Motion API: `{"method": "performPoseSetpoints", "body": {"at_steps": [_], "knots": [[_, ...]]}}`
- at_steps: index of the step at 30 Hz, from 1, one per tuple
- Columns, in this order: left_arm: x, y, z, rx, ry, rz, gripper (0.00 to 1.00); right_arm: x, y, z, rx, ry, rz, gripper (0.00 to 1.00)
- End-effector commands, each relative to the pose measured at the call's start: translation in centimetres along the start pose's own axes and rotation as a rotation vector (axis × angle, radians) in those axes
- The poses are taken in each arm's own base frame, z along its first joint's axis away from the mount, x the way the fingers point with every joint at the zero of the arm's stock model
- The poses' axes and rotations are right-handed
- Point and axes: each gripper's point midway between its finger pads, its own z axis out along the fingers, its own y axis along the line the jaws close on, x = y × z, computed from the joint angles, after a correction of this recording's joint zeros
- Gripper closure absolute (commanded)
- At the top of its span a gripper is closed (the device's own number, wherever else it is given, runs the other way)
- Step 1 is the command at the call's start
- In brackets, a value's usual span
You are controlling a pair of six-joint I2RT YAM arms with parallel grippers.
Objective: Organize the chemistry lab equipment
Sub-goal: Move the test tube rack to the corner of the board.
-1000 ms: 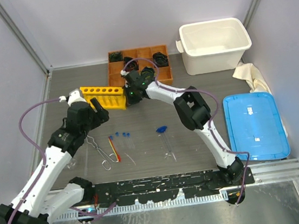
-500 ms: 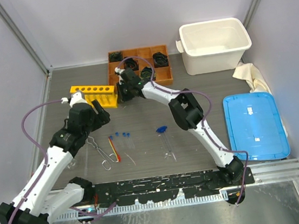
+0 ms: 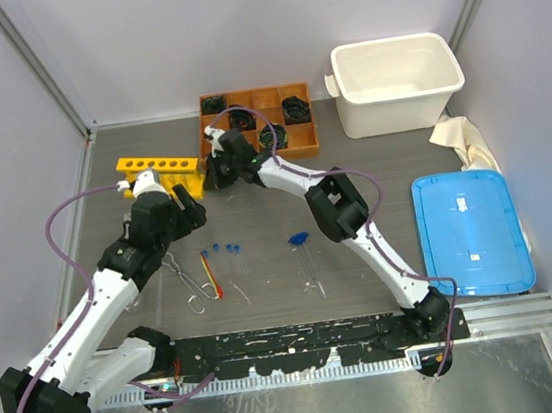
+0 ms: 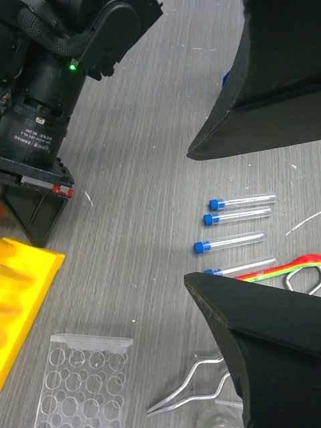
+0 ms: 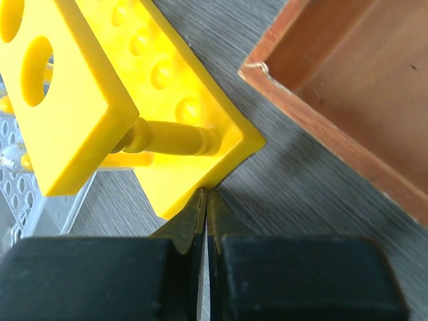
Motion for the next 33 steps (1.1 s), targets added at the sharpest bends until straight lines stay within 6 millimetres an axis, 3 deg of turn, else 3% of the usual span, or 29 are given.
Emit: {"method": "performPoseSetpoints", "body": {"at_steps": [1,10,15,19,23,25,27,29,30,33], "knots": [[-1.2,-1.1,0.5,0.049,-0.065,-0.012,0.3,0.3,0.2,1.6,-0.027,-0.025,-0.032,0.93],[-0.5,-0.3,1.9,-0.005,-0.045,0.001,0.3,-1.1,-0.3,2.4,-0.007,-0.092,-0.058,0.92],[-0.8,0.1,2.1,-0.025,-0.075,0.001,0.3,-1.0,-0.9,1.4,0.029,-0.112,-0.08,0.82],[-1.9,0.1,1.8,-0.033,-0.117,-0.008,0.3,-1.2,-0.8,-0.9,0.078,-0.115,-0.077,0.58],[-3.7,0.4,1.4,-0.067,-0.177,-0.007,0.31,-2.2,-0.4,-5.7,0.166,-0.153,-0.094,0.54],[-4.9,1.0,1.3,-0.123,-0.212,-0.001,0.39,-3.1,0.0,-8.8,0.225,-0.179,-0.101,0.54],[-5.8,2.0,1.5,-0.201,-0.238,0.009,0.63,-2.8,0.5,-11.2,0.245,-0.181,-0.105,0.55],[-6.4,3.0,2.1,-0.277,-0.227,0.018,0.94,-2.9,0.8,-13.4,0.266,-0.199,-0.09,0.55],[-6.8,3.3,2.5,-0.304,-0.219,0.026,0.99,-2.5,0.9,-14.2,0.276,-0.195,-0.078,0.55],[-8.1,3.8,4.3,-0.37,-0.191,0.058,1.0,-1.9,2.0,-16.1,0.25,-0.199,-0.038,0.56]]}}
